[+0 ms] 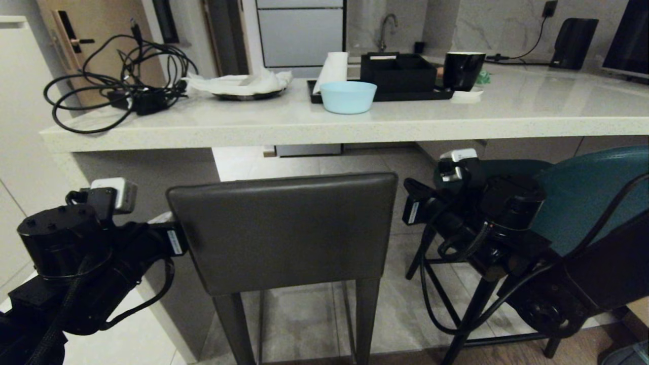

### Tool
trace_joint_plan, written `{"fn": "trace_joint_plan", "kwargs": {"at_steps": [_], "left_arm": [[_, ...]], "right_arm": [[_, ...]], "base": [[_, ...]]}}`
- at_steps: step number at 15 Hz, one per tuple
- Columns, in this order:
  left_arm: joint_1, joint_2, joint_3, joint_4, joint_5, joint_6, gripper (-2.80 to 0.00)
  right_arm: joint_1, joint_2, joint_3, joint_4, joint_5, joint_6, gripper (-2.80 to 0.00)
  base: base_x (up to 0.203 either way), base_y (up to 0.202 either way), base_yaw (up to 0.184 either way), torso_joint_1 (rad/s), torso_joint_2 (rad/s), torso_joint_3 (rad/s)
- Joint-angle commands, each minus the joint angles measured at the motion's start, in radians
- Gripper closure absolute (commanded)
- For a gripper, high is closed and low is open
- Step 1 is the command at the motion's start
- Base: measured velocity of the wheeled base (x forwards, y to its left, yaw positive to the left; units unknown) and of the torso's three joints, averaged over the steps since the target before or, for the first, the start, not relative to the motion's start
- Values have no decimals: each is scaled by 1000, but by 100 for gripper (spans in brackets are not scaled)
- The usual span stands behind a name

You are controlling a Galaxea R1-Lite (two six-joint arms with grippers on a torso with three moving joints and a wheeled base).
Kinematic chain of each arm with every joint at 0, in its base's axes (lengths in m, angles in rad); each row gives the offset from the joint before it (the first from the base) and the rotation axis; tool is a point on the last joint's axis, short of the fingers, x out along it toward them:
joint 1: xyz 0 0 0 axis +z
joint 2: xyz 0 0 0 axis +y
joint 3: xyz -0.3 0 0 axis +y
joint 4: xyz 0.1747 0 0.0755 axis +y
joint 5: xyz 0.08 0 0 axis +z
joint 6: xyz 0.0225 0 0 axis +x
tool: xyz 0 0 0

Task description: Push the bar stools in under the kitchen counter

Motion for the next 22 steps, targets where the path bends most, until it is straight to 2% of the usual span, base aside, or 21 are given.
{"fn": "trace_joint_plan", "kwargs": {"at_steps": [1, 4, 6, 9, 11, 14, 16, 18, 22], "left_arm": [[0, -90, 33, -3, 4, -2, 0], [1, -198, 69, 18, 9, -1, 0], [5, -297, 71, 80, 10, -1, 0], [21, -478, 37, 259, 8, 0, 0], [27, -613, -5, 425, 7, 0, 0], [52, -777, -84, 633, 14, 4, 0], [139, -859, -95, 671, 11, 51, 0], [194, -932, -107, 681, 8, 82, 0], [226, -1088, -114, 709, 0, 137, 0]], "right_arm": [[-3, -111, 77, -8, -13, 2, 0], [-11, -221, 140, 0, -45, 1, 0], [-31, -308, 167, 33, -50, -5, 0], [-75, -475, 192, 139, -54, -26, 0], [-117, -611, 207, 229, -58, -49, 0], [-234, -799, 212, 355, -64, -64, 0], [-285, -929, 204, 465, -65, -68, 0], [-353, -1057, 200, 573, -60, -76, 0], [-476, -1271, 195, 742, -49, -107, 0]], "base": [[0, 0, 0, 0, 0, 0], [0, 0, 0, 0, 0, 0], [0, 0, 0, 0, 0, 0], [0, 0, 0, 0, 0, 0], [0, 0, 0, 0, 0, 0], [0, 0, 0, 0, 0, 0], [0, 0, 0, 0, 0, 0], [0, 0, 0, 0, 0, 0], [0, 0, 0, 0, 0, 0]]}}
